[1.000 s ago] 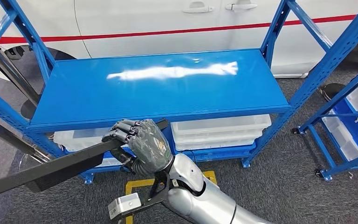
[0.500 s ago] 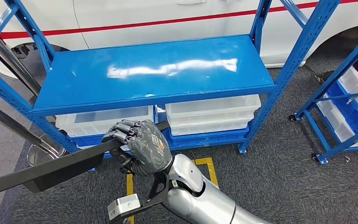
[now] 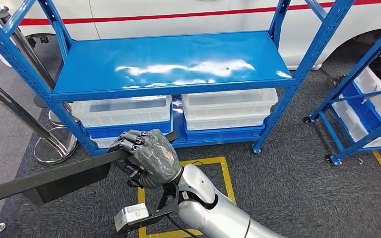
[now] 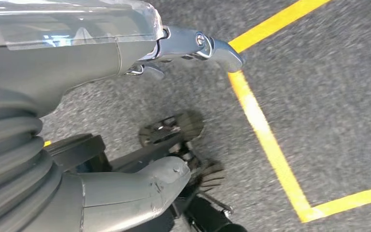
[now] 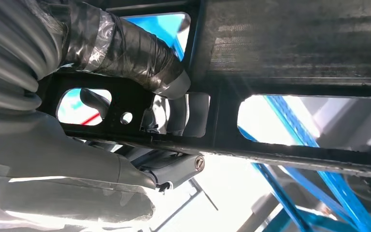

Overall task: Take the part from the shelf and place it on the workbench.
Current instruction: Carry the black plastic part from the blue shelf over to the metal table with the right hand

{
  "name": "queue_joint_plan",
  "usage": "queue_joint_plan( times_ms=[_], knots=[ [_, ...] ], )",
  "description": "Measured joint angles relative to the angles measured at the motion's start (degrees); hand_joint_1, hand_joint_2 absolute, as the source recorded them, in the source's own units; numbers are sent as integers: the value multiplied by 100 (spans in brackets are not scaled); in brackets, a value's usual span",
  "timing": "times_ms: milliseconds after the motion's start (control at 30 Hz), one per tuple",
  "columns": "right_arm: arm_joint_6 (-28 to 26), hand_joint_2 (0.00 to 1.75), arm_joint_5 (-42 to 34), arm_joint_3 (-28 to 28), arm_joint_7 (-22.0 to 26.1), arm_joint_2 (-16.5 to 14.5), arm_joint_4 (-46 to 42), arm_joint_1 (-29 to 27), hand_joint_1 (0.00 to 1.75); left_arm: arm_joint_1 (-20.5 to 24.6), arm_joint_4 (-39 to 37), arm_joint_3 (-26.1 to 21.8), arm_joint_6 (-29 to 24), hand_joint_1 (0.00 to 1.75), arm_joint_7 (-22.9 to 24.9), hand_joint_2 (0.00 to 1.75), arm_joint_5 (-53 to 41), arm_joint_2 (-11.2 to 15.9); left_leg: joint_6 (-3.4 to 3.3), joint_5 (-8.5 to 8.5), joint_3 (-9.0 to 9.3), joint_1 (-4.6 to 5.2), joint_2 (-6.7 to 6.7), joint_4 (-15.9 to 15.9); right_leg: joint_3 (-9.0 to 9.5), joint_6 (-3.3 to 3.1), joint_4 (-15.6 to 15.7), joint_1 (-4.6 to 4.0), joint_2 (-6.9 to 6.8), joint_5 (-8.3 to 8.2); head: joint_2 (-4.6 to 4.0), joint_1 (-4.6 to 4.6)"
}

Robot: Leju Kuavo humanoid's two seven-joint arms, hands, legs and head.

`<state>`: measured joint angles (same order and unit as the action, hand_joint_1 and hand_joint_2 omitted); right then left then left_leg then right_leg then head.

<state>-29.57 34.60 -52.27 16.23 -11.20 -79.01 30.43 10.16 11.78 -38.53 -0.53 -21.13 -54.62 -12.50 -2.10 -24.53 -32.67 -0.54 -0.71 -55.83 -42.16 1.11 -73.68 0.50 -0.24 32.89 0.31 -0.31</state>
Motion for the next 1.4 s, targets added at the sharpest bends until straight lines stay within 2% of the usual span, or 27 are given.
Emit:
queue_joint_plan(
  times_ms=[33,67,100,167,233,300,333,367,433,467,500,533,567,633,700,800,867,967,1000,1033,1067,1100,1167,1233,1300,1367,1400],
  knots=[
    [29,175,-20,-1,-11,1,21,-4,175,-4,0,0,-10,0,-13,175,-1,-1,11,63,-110,0,-1,-24,69,7,-101,6,0,-113,0,0],
    [47,175,-25,-1,-17,1,40,-5,175,-6,0,0,-19,0,-30,175,-5,-1,25,113,-217,-1,0,-56,231,4,-12,13,0,-290,0,0],
    [55,175,-18,-3,-19,1,55,-5,175,-6,0,0,-27,0,-51,175,-11,-3,45,154,-312,-1,2,-96,493,-10,264,19,0,-426,0,0],
    [62,175,12,-9,-15,-7,69,-2,175,-6,0,0,-44,0,-81,175,-20,-11,100,217,-448,15,11,-179,1097,-60,1059,9,1,-362,0,-2],
    [77,175,36,-22,8,-17,76,4,175,-2,0,0,-67,0,-85,175,-27,-20,170,281,-493,23,13,-213,1378,-121,1525,-17,7,-177,0,-3],
    [109,175,42,-38,46,-19,81,6,175,3,0,1,-99,0,-77,175,-49,-21,245,313,-517,4,17,-218,1345,-207,1583,-16,3,-229,0,-1],
    [127,175,42,-46,61,-18,81,6,175,1,0,2,-113,0,-72,175,-63,-22,278,227,-557,-8,22,-289,1314,-260,1590,-8,-3,-279,0,-2],
    [140,175,41,-52,73,-16,81,6,175,-2,0,2,-122,0,-66,175,-74,-22,310,55,-626,-17,27,-458,1277,-304,1600,5,-11,-330,0,-2],
    [162,175,40,-63,82,-15,83,4,175,-7,0,2,-128,0,-57,175,-93,-22,363,-442,-846,-33,31,-1123,1190,-348,1600,11,-18,-411,0,-3],
    [168,175,40,-70,84,-13,87,-2,175,-9,0,2,-128,0,-55,175,-98,-22,385,-621,-954,-39,31,-1501,1144,-349,1596,7,-19,-444,0,-4],
    [172,175,40,-78,84,-10,91,-9,175,-12,0,2,-130,0,-52,175,-102,-22,399,-698,-1005,-42,30,-1761,1103,-345,1590,4,-19,-471,0,-4],
    [172,175,41,-85,84,-8,94,-15,175,-15,0,2,-137,0,-50,175,-102,-22,404,-668,-964,-44,30,-1832,1067,-338,1580,2,-19,-491,0,-4],
    [173,175,40,-90,84,-7,95,-18,175,-16,0,3,-150,0,-46,175,-105,-22,401,-547,-813,-47,30,-1670,1040,-332,1567,2,-19,-502,0,-4],
    [184,175,32,-93,87,-5,93,-15,175,-8,0,6,-206,0,-34,175,-116,-22,366,-266,-316,-43,35,-928,1000,-314,1531,-4,-17,-504,0,-4],
    [210,175,8,-93,102,1,83,-16,175,4,0,20,-292,0,-12,175,-131,-22,313,-171,18,-17,47,-348,959,-264,1505,-18,-13,-518,0,-3],
    [249,175,-23,-93,147,10,61,-25,175,0,0,34,-401,0,11,175,-140,-16,246,-184,76,-15,49,-161,924,-174,1506,-26,-8,-542,0,-3],
    [272,175,-33,-95,166,20,42,-26,175,9,0,36,-436,0,14,175,-140,-13,168,-154,94,-47,41,-76,823,-128,1304,-30,4,-383,0,-1],
    [293,175,-41,-96,177,49,31,-43,175,10,0,37,-449,0,10,175,-127,-8,92,-133,79,-49,37,-58,345,-84,302,-21,17,108,0,-1],
    [300,175,-42,-96,178,63,32,-53,175,1,0,37,-456,0,6,175,-116,-3,90,-135,71,-47,50,-71,208,-76,31,-16,17,175,0,-1],
    [310,175,-42,-98,179,77,34,-61,175,-9,0,36,-462,0,-1,175,-100,2,89,-138,65,-46,73,-85,160,-72,-49,-11,17,131,0,-1],
    [322,175,-42,-102,181,85,35,-65,175,-18,0,35,-471,0,-13,175,-80,6,91,-142,62,-46,108,-103,218,-75,89,-3,24,-20,0,0],
    [333,175,-42,-106,185,90,34,-65,175,-22,0,33,-477,0,-28,175,-55,8,98,-149,60,-47,154,-121,371,-84,410,9,52,-238,0,-1],
    [351,175,-48,-115,203,95,35,-65,175,-20,0,28,-483,0,-71,175,-4,3,130,-166,20,-41,243,-179,696,-109,1095,41,266,-533,0,-2],
    [368,175,-61,-125,229,102,40,-73,175,-23,0,16,-485,0,-109,175,41,-2,192,-155,-60,-48,337,-222,794,-125,1354,46,420,-567,0,0],
    [378,175,-69,-137,247,104,44,-81,175,-53,0,-3,-493,0,-129,175,65,1,262,-133,-113,-70,423,-227,783,-162,1380,46,340,-584,0,0],
    [378,175,-70,-146,261,101,44,-80,175,-87,0,-17,-501,0,-138,175,69,3,319,-245,-198,-66,354,-385,801,-228,1426,68,224,-614,0,-8],
    [378,175,-72,-149,266,100,44,-79,175,-92,0,-19,-502,0,-141,175,70,4,344,-385,-304,-65,277,-614,807,-257,1445,76,159,-624,0,-12]
  ],
)
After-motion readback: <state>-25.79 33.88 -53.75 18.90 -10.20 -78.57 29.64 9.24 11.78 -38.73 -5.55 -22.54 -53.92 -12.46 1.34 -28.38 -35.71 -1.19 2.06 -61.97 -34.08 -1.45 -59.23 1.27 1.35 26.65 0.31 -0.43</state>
